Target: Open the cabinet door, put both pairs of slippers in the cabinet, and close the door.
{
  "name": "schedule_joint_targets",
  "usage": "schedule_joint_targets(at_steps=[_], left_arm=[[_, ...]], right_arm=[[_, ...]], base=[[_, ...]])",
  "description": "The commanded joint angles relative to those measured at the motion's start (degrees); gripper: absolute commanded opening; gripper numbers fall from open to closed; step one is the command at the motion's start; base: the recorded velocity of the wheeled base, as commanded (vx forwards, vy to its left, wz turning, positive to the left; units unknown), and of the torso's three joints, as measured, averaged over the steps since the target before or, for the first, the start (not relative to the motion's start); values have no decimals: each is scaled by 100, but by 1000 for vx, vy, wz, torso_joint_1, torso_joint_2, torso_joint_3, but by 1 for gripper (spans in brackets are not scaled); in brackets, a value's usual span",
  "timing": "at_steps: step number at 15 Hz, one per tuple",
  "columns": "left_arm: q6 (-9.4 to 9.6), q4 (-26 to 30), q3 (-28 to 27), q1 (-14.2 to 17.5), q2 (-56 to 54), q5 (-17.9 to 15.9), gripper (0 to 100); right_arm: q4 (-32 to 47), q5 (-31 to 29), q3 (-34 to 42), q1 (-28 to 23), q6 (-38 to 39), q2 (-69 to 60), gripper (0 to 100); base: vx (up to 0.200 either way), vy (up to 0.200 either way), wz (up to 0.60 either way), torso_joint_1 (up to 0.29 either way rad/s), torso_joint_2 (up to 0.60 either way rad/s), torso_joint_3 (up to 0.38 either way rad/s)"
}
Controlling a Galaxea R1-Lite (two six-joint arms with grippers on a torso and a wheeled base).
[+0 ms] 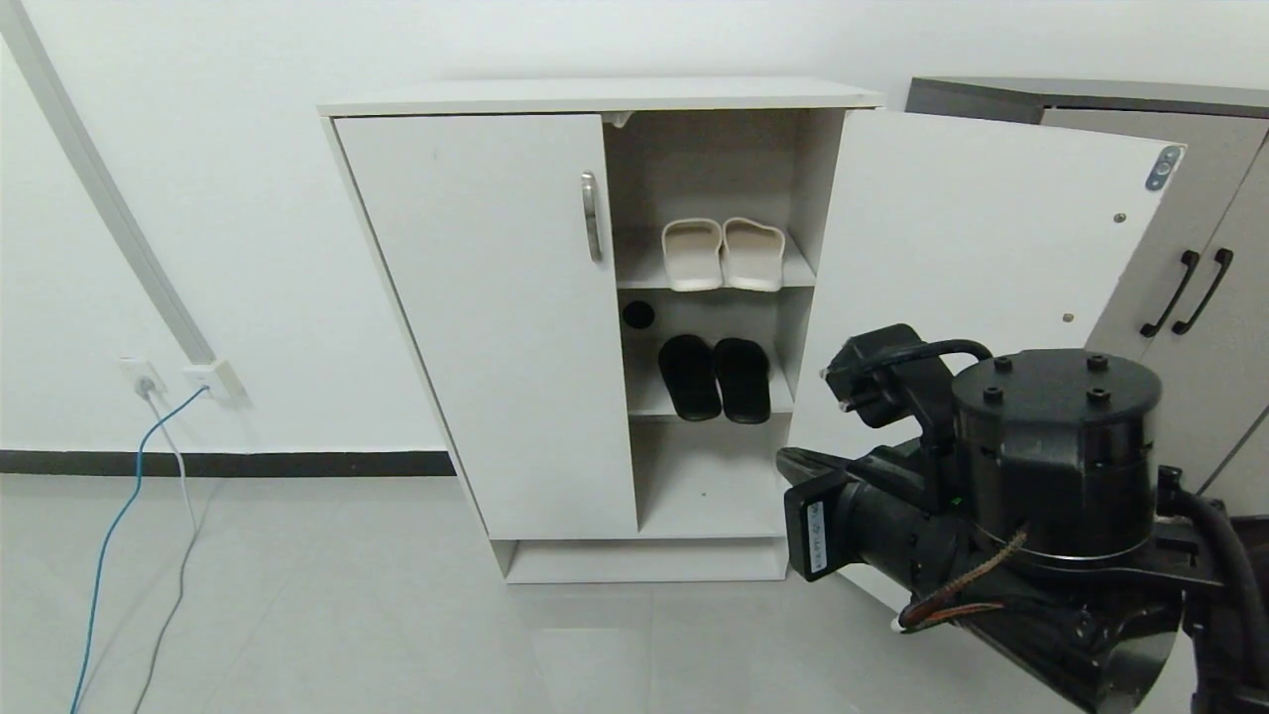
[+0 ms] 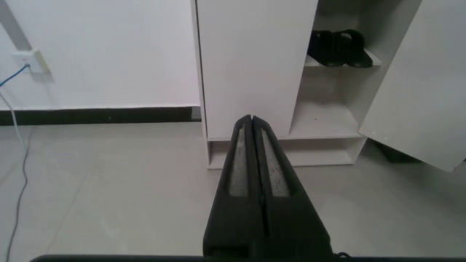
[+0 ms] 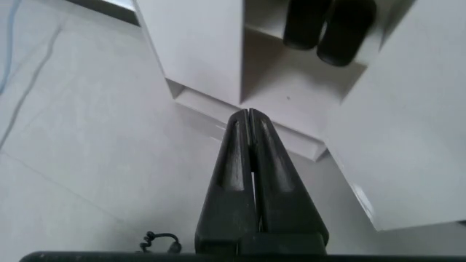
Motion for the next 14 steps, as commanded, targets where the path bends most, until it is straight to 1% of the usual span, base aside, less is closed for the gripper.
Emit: schedule_joint_targets(at_steps=[1, 14], left_arm=[[-4, 0, 1, 1, 2, 2, 0], [-4, 0, 1, 1, 2, 2, 0]], right_arm=[[-7, 12, 3, 8, -1, 86, 0], [-16, 4, -5, -36, -10, 209, 0]], base=[[0, 0, 0, 0, 0, 0], [0, 0, 0, 0, 0, 0]])
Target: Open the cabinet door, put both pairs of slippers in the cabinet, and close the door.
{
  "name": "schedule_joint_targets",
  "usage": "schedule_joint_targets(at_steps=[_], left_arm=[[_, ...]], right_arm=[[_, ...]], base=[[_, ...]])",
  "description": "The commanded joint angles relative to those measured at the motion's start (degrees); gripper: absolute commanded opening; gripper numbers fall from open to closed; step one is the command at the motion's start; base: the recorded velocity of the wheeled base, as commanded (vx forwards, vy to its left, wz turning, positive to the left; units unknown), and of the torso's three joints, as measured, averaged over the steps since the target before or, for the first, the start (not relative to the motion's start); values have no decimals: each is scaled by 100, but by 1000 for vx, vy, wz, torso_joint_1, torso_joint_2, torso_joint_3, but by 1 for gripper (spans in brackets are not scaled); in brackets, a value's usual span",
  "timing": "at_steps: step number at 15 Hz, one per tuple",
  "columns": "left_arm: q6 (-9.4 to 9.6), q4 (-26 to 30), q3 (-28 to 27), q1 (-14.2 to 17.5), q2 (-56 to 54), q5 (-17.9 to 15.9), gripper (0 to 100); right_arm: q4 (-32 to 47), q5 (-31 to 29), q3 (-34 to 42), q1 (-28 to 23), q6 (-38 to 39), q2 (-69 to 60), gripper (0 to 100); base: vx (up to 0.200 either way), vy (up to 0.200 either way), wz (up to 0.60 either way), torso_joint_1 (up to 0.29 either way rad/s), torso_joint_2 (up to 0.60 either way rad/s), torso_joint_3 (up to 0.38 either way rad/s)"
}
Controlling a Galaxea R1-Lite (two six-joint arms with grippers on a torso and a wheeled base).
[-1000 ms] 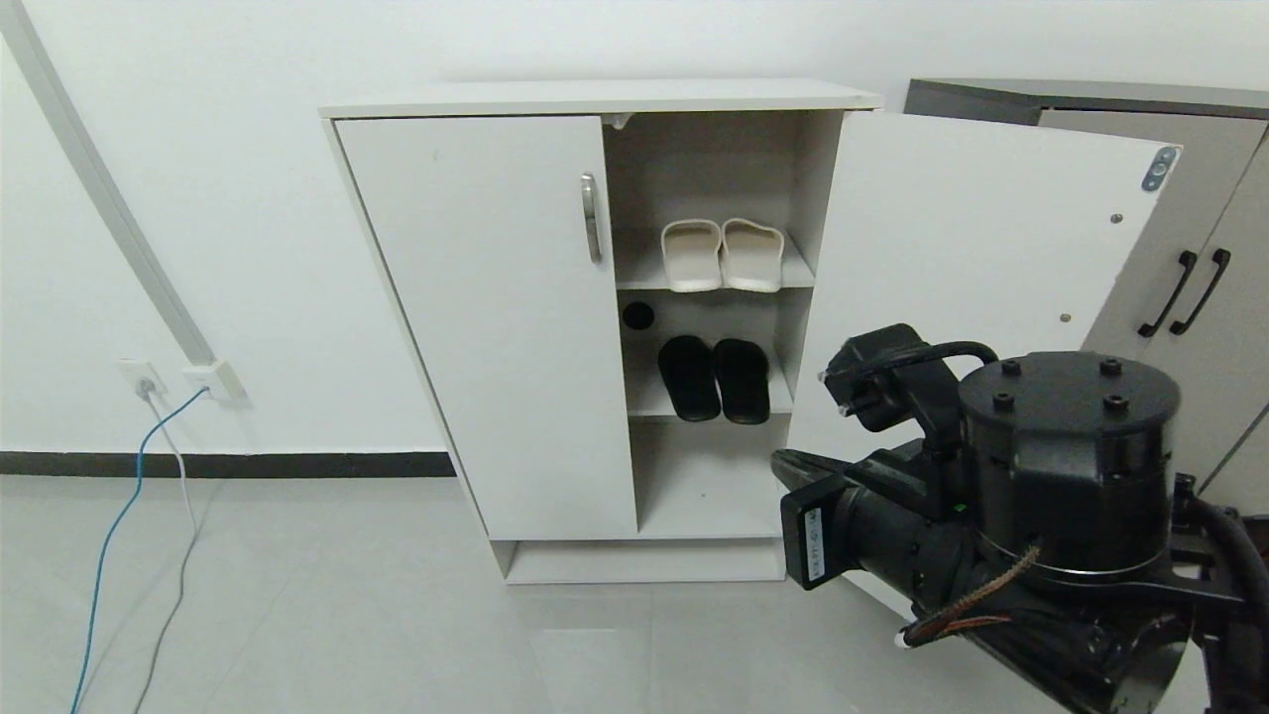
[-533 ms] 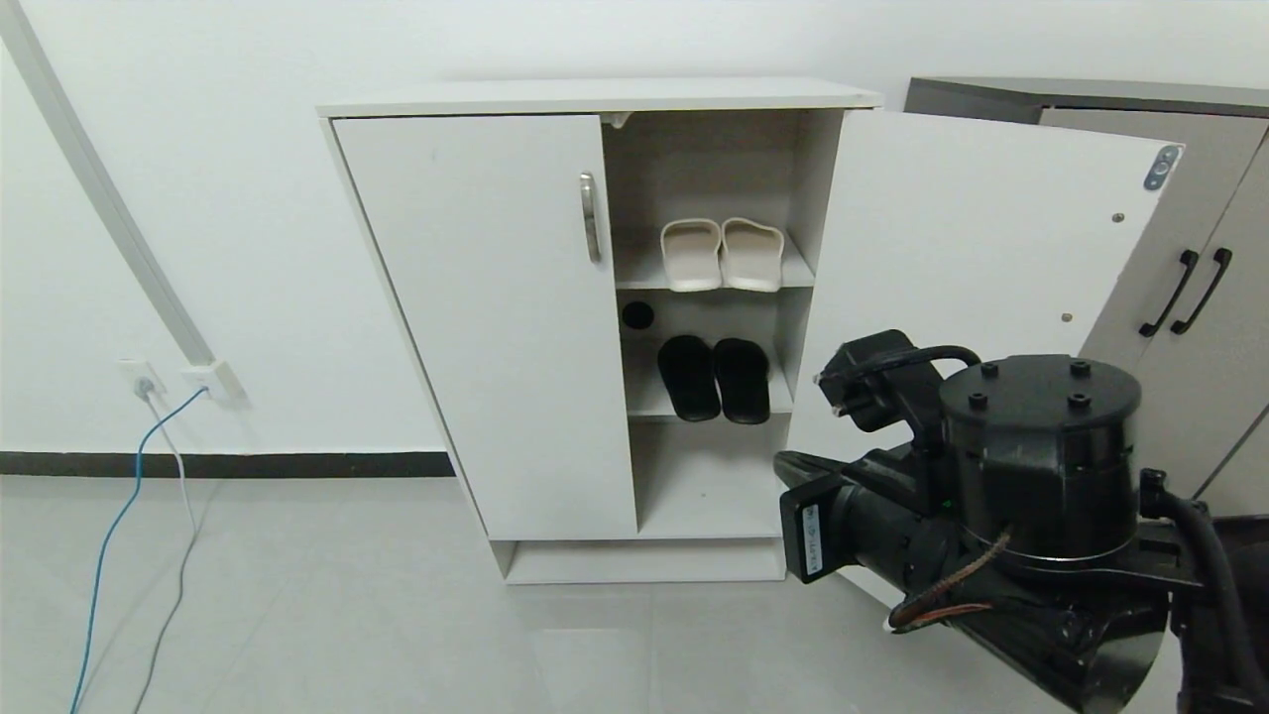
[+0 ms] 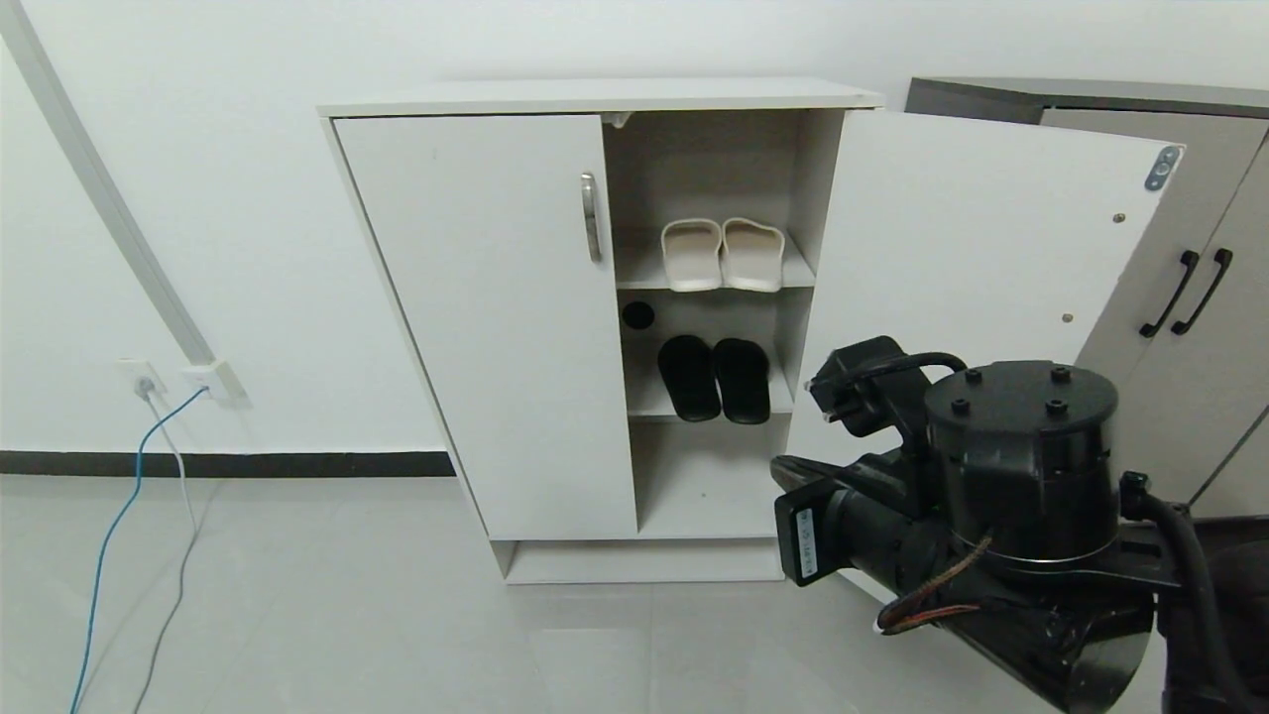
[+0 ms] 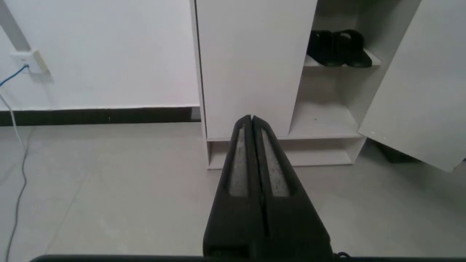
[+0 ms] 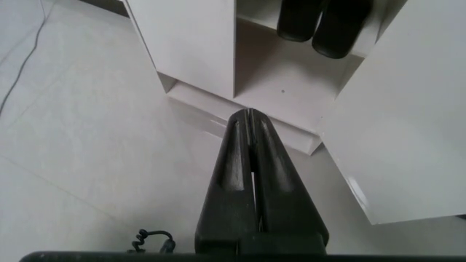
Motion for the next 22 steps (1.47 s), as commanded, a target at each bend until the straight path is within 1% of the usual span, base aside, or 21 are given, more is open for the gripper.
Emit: schedule_joint_targets(at_steps=[1, 5, 9, 15, 22], left_arm=[[-2, 0, 1, 1, 2, 3, 0], [-2, 0, 1, 1, 2, 3, 0], [-2, 0, 1, 1, 2, 3, 0], [-2, 0, 1, 1, 2, 3, 0], [7, 0, 1, 1, 2, -5, 0]], right_arm=[[-1, -1, 8, 2, -1, 34, 0], [-1, -1, 17, 2, -1, 42, 0], [8, -1, 26, 2, -1, 42, 0], [8, -1, 61, 2, -1, 42, 0], [-1, -10, 61, 2, -1, 122, 0]], base=[[0, 0, 0, 0, 0, 0], [0, 0, 0, 7, -209, -312], [0, 0, 0, 47, -535, -369], [0, 0, 0, 121, -461, -343], [0, 0, 0, 173, -487, -315]])
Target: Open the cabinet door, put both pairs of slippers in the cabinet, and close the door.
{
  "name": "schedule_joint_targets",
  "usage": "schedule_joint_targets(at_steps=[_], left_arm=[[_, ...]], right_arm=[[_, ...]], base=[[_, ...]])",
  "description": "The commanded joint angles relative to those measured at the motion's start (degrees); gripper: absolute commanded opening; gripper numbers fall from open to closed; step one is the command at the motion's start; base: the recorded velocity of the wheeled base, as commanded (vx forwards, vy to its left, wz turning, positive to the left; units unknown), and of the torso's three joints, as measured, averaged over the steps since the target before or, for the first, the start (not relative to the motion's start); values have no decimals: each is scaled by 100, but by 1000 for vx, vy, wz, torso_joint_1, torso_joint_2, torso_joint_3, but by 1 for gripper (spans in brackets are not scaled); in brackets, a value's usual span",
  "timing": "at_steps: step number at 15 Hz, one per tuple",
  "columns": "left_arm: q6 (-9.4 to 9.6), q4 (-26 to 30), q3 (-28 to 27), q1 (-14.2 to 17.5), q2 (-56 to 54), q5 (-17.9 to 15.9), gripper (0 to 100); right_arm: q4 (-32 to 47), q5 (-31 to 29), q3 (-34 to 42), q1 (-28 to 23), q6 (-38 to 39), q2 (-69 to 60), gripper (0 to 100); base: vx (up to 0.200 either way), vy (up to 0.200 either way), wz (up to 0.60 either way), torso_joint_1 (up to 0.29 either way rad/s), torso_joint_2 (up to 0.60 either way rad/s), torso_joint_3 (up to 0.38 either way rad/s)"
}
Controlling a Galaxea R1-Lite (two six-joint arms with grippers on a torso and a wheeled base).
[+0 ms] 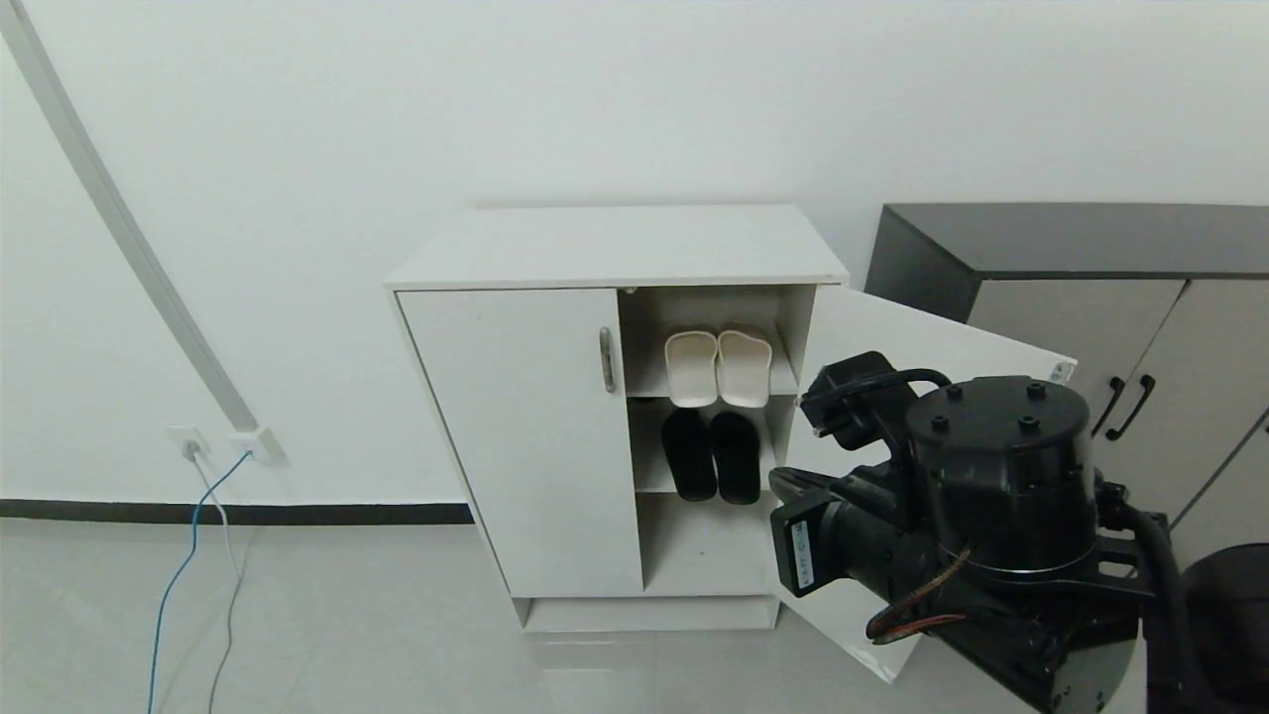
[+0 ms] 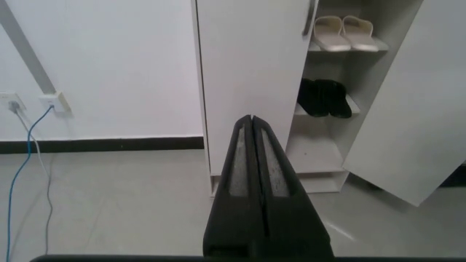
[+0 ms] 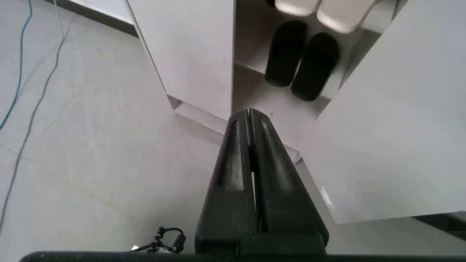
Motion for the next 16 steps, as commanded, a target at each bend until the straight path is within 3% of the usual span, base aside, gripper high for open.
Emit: schedule_joint_targets(at_steps=[1, 16], left_arm=[[-1, 0, 1, 1, 11, 4, 0], [-10, 0, 1, 1, 2, 4, 0]], right_arm=[[-5, 1, 0, 5, -1, 19, 0], [-14, -8, 79, -101, -45, 2, 0]], base=[[0, 0, 0, 203, -515, -325], [0, 0, 0, 229, -535, -307]])
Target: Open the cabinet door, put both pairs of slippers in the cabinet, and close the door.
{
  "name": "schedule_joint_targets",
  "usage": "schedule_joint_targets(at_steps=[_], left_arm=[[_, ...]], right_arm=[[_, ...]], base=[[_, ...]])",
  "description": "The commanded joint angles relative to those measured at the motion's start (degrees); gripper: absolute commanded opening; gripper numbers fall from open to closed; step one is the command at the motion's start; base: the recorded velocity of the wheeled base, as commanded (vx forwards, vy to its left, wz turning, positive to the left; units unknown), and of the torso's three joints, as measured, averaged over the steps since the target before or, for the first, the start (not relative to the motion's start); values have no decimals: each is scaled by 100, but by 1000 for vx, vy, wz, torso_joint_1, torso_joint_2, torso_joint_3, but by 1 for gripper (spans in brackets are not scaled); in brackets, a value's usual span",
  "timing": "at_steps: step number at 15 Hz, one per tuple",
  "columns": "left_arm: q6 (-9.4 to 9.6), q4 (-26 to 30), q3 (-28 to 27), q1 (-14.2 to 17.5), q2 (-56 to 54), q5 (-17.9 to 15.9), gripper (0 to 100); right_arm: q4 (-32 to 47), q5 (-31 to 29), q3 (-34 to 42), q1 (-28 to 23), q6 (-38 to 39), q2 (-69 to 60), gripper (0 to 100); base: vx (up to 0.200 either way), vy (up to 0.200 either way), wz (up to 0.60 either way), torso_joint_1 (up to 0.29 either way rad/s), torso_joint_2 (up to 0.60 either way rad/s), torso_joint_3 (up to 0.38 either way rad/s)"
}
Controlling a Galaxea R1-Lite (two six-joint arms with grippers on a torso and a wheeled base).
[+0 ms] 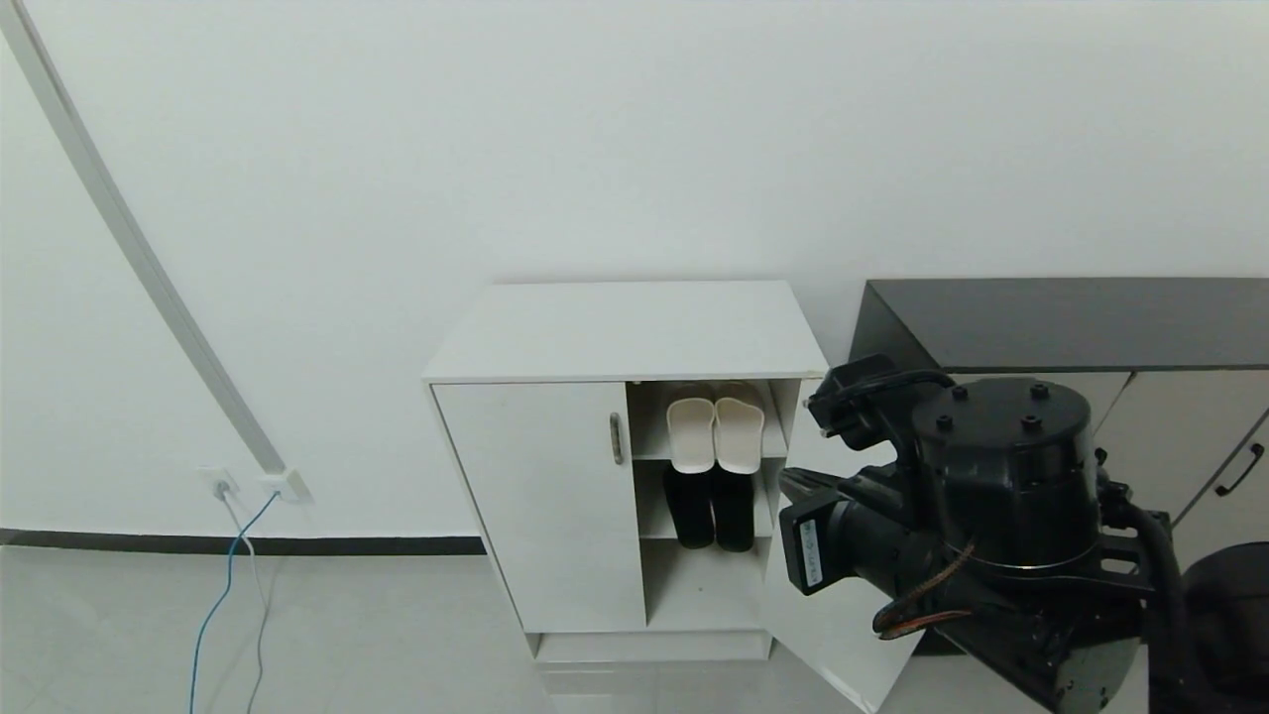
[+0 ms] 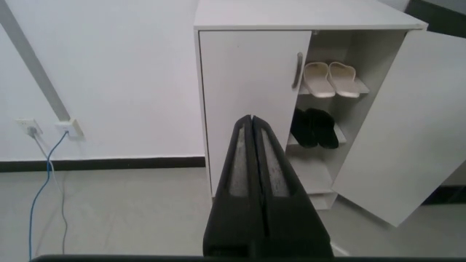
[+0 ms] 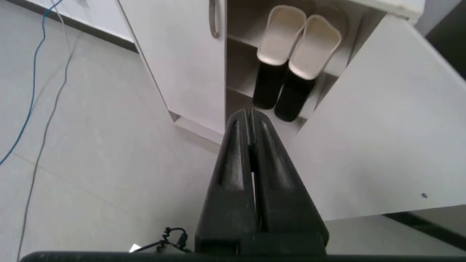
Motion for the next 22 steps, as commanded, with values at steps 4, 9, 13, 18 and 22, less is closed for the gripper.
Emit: schedule_joint_targets(at_steps=[4, 9, 13, 18, 22], left_arm=[[-2, 2, 1, 1, 2, 2, 0], [-2, 2, 1, 1, 2, 2, 0], [7, 2, 1, 1, 2, 2, 0], [7, 2, 1, 1, 2, 11, 0], [7, 2, 1, 1, 2, 2, 0]], right_arm=[[3, 26, 2, -27, -46, 33, 0], [-5, 43, 11, -115, -64, 94, 0], [-111, 158, 2, -352, -81, 156, 0], [-375, 228, -349, -1346, -196, 771, 0], [-383, 580, -719, -1864, -196, 1114, 0]], base=[[0, 0, -150, 37, -79, -40], [0, 0, -600, 1, -6, 4], [0, 0, 0, 0, 0, 0], [0, 0, 0, 0, 0, 0], [0, 0, 0, 0, 0, 0]])
